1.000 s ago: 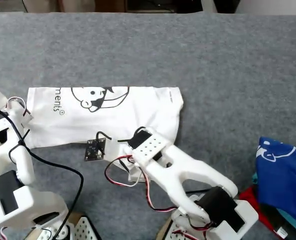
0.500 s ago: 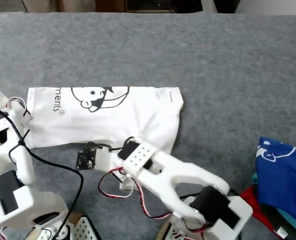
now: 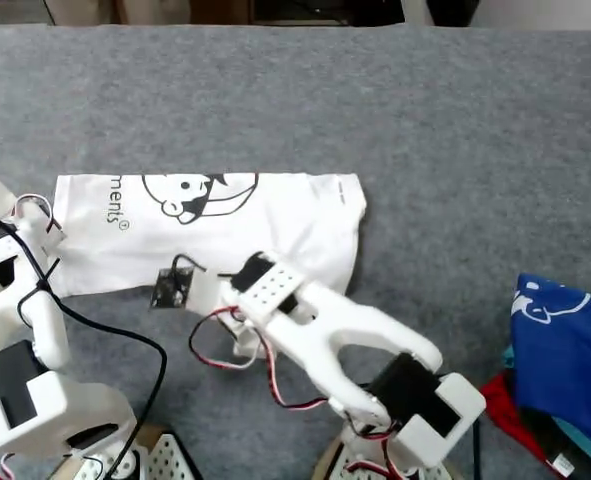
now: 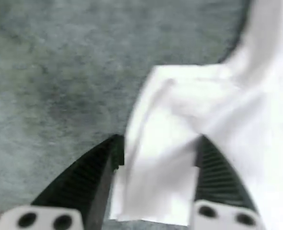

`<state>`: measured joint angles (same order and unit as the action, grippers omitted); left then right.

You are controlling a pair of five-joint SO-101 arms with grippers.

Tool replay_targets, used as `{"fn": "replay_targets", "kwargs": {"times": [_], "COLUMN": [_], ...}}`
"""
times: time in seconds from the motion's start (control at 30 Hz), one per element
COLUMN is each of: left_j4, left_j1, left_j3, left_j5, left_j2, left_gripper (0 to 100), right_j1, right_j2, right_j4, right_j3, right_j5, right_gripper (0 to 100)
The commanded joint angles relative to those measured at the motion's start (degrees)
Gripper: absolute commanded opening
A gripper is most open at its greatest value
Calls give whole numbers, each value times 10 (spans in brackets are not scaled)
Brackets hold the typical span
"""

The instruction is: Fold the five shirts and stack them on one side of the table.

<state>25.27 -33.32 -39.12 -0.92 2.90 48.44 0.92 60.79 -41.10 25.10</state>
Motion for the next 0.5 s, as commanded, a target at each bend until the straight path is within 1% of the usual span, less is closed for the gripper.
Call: {"fn": "replay_targets", "kwargs": {"times": [0.0, 0.1, 0.27, 0.37, 0.47], "left_j4": [1, 1, 1, 2, 2], "left_j1": [0, 0, 0, 0, 0], "left_j3": [26, 26, 26, 26, 26], "left_j5": [8, 8, 8, 8, 8], "left_j2": [1, 1, 1, 1, 1], "left_gripper": [21, 21, 21, 21, 21], "right_j1": [-12, -39, -84, -91, -93], "right_j2": [17, 19, 19, 16, 18], "right_j4": [7, 6, 5, 12, 44], "right_j3": [-2, 4, 24, 50, 98], "right_j5": [-4, -22, -18, -15, 11], "right_gripper": [95, 54, 7, 5, 5]}}
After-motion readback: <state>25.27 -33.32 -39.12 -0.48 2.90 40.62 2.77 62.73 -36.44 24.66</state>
